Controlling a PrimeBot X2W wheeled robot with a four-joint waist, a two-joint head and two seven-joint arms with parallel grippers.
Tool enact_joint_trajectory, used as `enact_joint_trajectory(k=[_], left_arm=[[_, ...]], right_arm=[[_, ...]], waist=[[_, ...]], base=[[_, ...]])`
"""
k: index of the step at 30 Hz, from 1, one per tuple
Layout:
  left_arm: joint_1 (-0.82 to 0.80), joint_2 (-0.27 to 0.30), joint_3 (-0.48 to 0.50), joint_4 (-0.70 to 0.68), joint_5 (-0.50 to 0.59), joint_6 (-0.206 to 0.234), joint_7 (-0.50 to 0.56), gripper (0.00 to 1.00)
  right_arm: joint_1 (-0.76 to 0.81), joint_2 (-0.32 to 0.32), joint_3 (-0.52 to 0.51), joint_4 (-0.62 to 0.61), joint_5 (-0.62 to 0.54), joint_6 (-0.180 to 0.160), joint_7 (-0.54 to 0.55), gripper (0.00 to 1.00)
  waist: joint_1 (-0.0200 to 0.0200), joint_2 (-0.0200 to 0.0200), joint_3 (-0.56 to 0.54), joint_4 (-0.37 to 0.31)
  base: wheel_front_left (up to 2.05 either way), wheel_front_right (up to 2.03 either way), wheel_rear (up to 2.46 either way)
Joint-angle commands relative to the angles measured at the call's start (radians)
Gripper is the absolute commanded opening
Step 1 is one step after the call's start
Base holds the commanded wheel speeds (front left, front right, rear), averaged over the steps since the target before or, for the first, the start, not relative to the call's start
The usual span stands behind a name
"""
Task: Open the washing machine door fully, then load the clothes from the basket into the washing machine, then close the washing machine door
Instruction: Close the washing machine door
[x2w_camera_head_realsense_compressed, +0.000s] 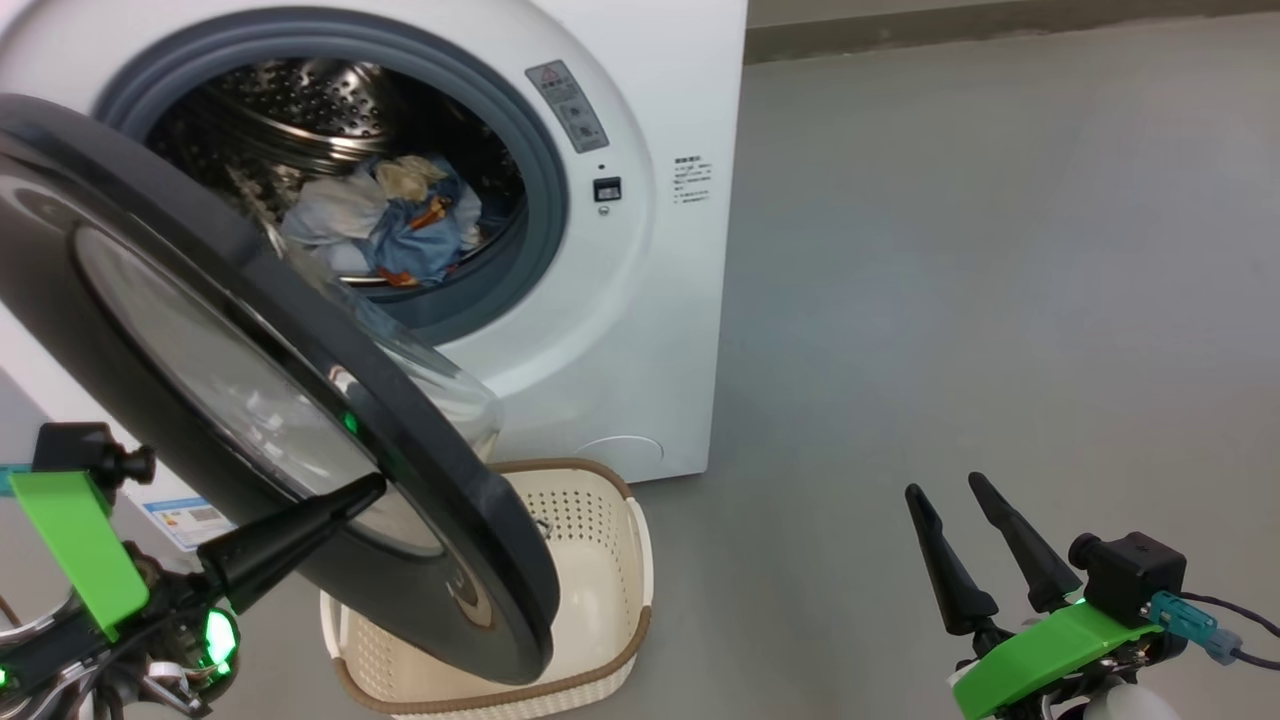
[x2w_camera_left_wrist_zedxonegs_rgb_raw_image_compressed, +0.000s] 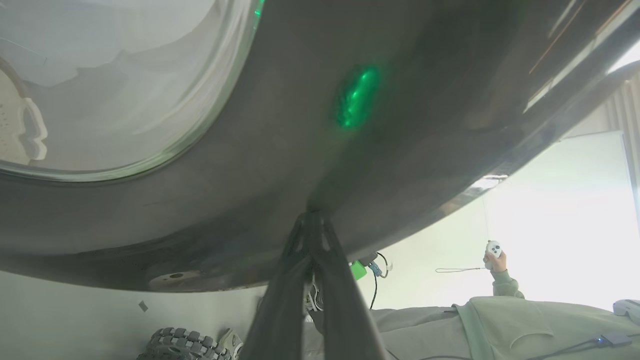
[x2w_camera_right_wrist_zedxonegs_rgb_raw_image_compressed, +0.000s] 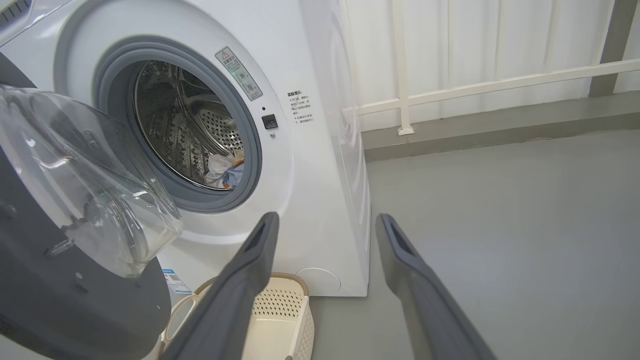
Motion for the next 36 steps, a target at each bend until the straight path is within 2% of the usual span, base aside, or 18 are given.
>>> enact_joint_trajectory(k=[1,14,20,21,22,23,24,25,26,27,36], left_arm=[[-0.052,0.019,0.035,-0.015,0.017,-0.013,-0.007,0.00],[-0.074,0.015,0.038,0.011,0.027,-0.032,-0.022,0.00],[-0.069,0.026,0.051,0.007,0.065,-0.060,-0.058,0.00],[-0.064,0.027,0.051,0.006,0.072,-0.065,-0.062,0.13],[-0.064,0.027,0.051,0.006,0.072,-0.065,-0.062,0.13],[-0.057,0.027,0.051,0.003,0.079,-0.071,-0.067,0.27],[-0.050,0.028,0.053,-0.001,0.085,-0.078,-0.073,0.47],[-0.044,0.027,0.057,-0.005,0.092,-0.085,-0.082,0.75],[-0.038,0.028,0.060,-0.010,0.098,-0.093,-0.089,0.94],[-0.030,0.029,0.063,-0.017,0.107,-0.104,-0.098,1.00],[0.067,0.039,0.066,-0.092,0.342,-0.197,-0.311,1.00]], right_arm=[[-0.030,-0.002,0.017,-0.027,0.005,0.002,-0.005,1.00],[-0.025,0.017,-0.003,-0.030,0.000,0.002,-0.005,1.00],[-0.023,0.023,-0.012,-0.030,-0.003,0.002,-0.005,1.00],[-0.025,0.022,-0.013,-0.030,-0.002,0.002,-0.005,1.00],[-0.025,0.022,-0.013,-0.030,-0.002,0.002,-0.005,1.00],[-0.025,0.022,-0.015,-0.030,-0.002,0.002,-0.005,1.00],[-0.025,0.022,-0.017,-0.030,-0.002,0.002,-0.005,1.00],[-0.024,0.022,-0.019,-0.031,-0.002,0.002,-0.005,1.00],[-0.023,0.022,-0.020,-0.031,-0.002,0.002,-0.005,1.00],[-0.022,0.022,-0.021,-0.032,-0.002,0.002,-0.005,1.00],[-0.019,0.021,-0.028,-0.042,-0.002,0.002,-0.005,1.00]], waist=[[0.0000,-0.0001,0.007,-0.010],[0.0000,-0.0001,0.006,0.018],[0.0000,-0.0001,0.004,0.040],[0.0000,-0.0001,0.003,0.043],[0.0000,-0.0001,0.003,0.043],[0.0000,-0.0001,0.002,0.046],[0.0000,-0.0001,0.001,0.049],[0.0000,-0.0001,0.001,0.052],[0.0000,-0.0001,0.000,0.054],[0.0000,-0.0001,-0.001,0.055],[0.0000,-0.0001,0.001,0.059]], base=[[0.00,0.00,0.00],[0.00,0.00,0.00],[0.00,0.00,0.00],[0.00,0.00,0.00],[0.00,0.00,0.00],[0.00,0.00,0.00],[0.00,0.00,0.00],[0.00,0.00,0.00],[0.00,0.00,0.00],[0.00,0.00,0.00],[0.00,0.00,0.00]])
